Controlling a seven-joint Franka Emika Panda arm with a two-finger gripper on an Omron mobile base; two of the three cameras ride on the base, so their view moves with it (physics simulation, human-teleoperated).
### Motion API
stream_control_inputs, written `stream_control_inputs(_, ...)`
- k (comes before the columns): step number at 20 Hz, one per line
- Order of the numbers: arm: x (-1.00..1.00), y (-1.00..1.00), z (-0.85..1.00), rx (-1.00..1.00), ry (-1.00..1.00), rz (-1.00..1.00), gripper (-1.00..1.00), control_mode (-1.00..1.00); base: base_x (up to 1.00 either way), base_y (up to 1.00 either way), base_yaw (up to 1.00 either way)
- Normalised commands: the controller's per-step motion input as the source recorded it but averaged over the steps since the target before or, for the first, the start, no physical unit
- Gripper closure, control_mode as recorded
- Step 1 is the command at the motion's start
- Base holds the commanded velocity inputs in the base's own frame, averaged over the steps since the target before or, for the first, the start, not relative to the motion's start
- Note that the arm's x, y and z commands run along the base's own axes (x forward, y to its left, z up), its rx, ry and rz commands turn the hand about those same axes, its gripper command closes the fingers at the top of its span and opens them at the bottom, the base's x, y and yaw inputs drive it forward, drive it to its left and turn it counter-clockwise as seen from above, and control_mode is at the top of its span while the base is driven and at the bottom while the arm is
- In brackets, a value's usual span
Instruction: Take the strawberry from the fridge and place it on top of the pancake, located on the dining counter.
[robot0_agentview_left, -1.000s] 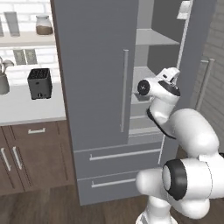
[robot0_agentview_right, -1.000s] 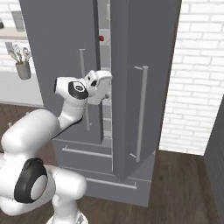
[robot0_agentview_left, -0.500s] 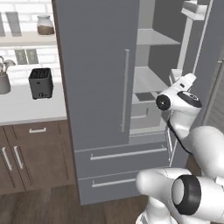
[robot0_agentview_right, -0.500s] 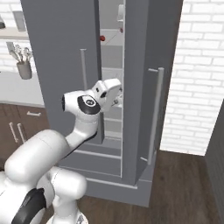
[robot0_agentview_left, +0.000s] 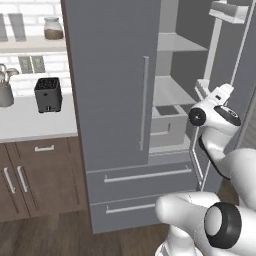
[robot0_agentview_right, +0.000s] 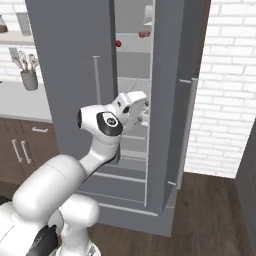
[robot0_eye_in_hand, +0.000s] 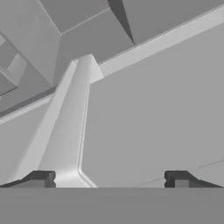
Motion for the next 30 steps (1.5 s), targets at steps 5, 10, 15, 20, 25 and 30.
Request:
stream_control_inputs(5,0.00,-1.00,0.16,0.00,0.00,-0.07,-1.00,-1.00,0.00,0.00,0.00)
stream_control_inputs(10,0.00,-0.96,0.09,0.00,0.00,-0.03,-1.00,-1.00,0.00,0.00,0.00)
stream_control_inputs(15,-0.09,-0.33,0.38,0.00,-0.03,0.00,-1.00,-1.00,0.00,0.00,0.00)
stream_control_inputs(20,-0.60,0.15,0.76,0.00,0.00,0.00,-1.00,-1.00,0.00,0.00,0.00)
stream_control_inputs(25,-0.38,0.77,0.62,-0.04,0.00,0.00,-1.00,-1.00,0.00,0.00,0.00)
stream_control_inputs(30,-0.13,1.00,0.00,-0.04,0.02,0.00,-1.00,-1.00,0.00,0.00,0.00)
